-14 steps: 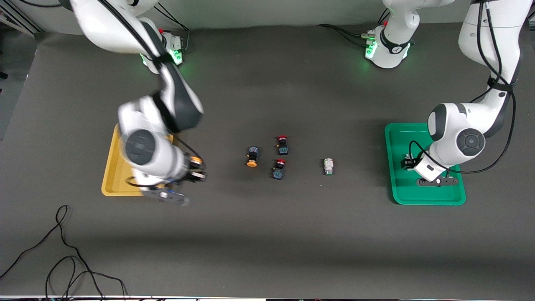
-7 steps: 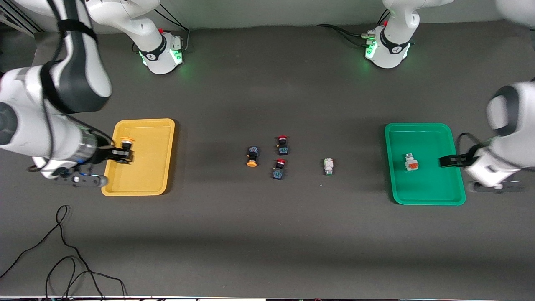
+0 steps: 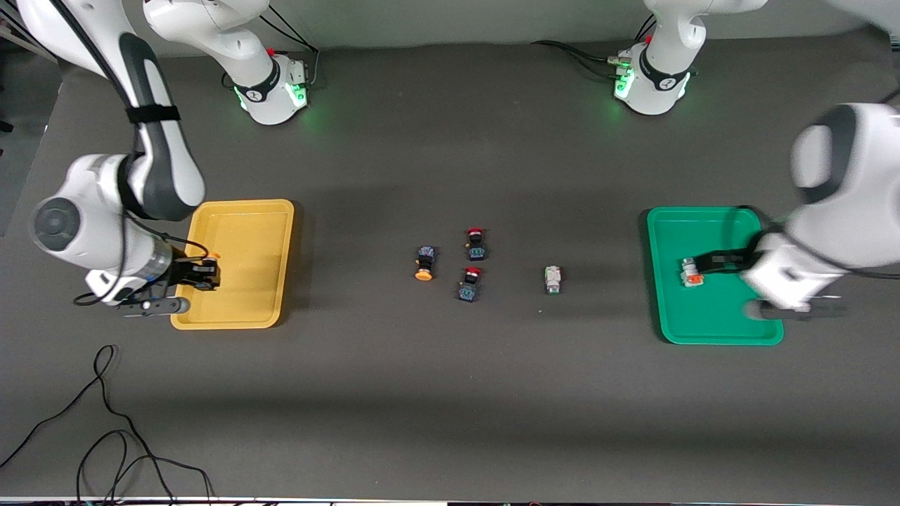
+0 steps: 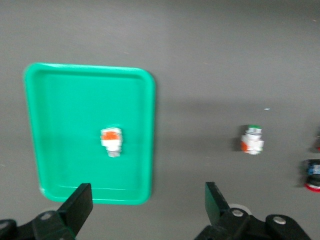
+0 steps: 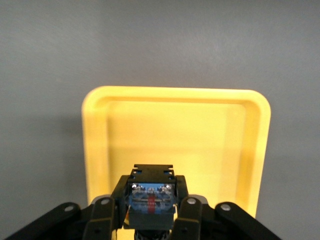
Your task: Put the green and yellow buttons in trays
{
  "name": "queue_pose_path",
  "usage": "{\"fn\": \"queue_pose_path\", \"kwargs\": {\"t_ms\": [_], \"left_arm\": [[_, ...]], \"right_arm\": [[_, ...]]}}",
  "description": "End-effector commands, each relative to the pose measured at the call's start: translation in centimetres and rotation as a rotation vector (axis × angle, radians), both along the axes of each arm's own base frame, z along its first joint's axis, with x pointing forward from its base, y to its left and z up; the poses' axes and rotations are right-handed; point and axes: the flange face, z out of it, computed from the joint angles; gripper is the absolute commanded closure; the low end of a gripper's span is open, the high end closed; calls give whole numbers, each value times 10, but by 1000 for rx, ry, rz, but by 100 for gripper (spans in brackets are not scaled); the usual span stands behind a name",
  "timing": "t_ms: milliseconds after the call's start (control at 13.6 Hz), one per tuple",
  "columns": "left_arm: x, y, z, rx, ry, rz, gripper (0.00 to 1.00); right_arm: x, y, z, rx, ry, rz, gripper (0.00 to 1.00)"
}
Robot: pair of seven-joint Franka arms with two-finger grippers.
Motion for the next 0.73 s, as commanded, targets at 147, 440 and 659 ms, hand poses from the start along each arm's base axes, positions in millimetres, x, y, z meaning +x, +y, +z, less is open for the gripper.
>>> {"fn": "queue_pose_path", "kwargs": {"t_ms": [147, 440, 659], "left_arm": [[-33, -150, -27, 49, -12, 68, 0], [-71, -202, -102, 37, -61, 26, 0], [-86, -200, -188, 19, -99, 14, 0]], "right_arm": [[-23, 3, -56, -14, 16, 23, 100], [-23, 13, -94, -39, 34, 81, 100], [-24, 22, -116, -18, 24, 57, 100]]}}
